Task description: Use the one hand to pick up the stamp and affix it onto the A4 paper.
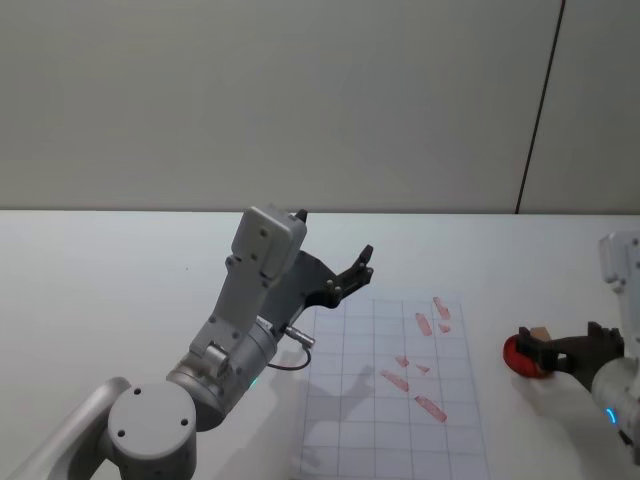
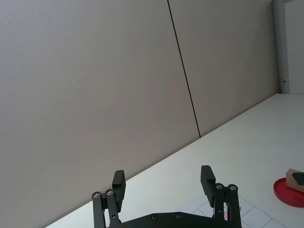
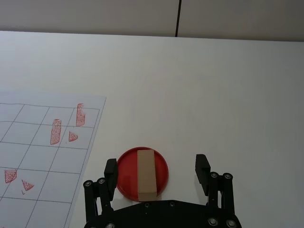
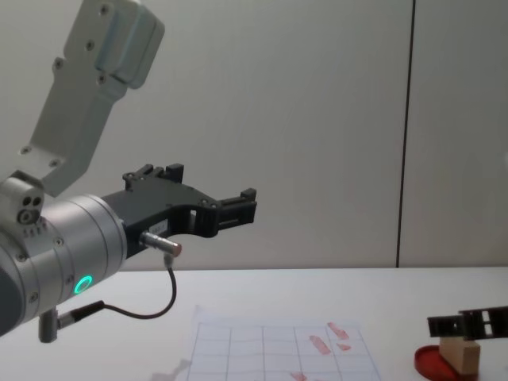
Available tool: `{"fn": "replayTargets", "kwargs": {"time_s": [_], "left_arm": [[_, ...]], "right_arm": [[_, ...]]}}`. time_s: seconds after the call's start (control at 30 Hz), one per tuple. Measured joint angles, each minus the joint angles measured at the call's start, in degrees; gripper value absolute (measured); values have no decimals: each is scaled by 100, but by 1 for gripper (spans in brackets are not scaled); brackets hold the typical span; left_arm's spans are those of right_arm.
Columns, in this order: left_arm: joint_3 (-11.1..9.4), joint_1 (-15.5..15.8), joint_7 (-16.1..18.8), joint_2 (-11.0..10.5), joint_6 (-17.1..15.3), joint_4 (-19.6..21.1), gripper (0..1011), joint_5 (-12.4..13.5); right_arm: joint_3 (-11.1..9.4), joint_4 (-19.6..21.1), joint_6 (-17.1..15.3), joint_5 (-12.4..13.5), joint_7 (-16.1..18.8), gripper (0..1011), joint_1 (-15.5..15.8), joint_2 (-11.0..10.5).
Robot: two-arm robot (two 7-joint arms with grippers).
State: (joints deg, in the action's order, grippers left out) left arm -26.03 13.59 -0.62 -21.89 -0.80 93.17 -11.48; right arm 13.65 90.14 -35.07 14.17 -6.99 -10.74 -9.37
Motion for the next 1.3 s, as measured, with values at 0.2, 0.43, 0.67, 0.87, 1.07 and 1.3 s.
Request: {"fn": "replayTargets", "kwargs": {"time_s": [0.2,0.43,0.67,0.87,1.07,1.3], "left_arm": [[0,0,0,0,0,0,1002,0],[0,0,0,0,0,0,1002,0],[0,0,0,0,0,0,1002,0],[0,0,0,0,0,0,1002,0],[0,0,0,0,0,0,1002,0],[0,0,0,0,0,0,1002,0]], "right_arm": [[-3,-177,-129,35,-54,1001,-135,109],[3,-375,-229,28,-85,1001,-258,210],[13,-563,-265,-36,-97,1001,-348,286],[15,-666,-281,-79,-72,1001,-393,329],[14,-714,-279,-108,-31,999,-417,353],[9,-746,-276,-125,-5,855,-431,370]]}}
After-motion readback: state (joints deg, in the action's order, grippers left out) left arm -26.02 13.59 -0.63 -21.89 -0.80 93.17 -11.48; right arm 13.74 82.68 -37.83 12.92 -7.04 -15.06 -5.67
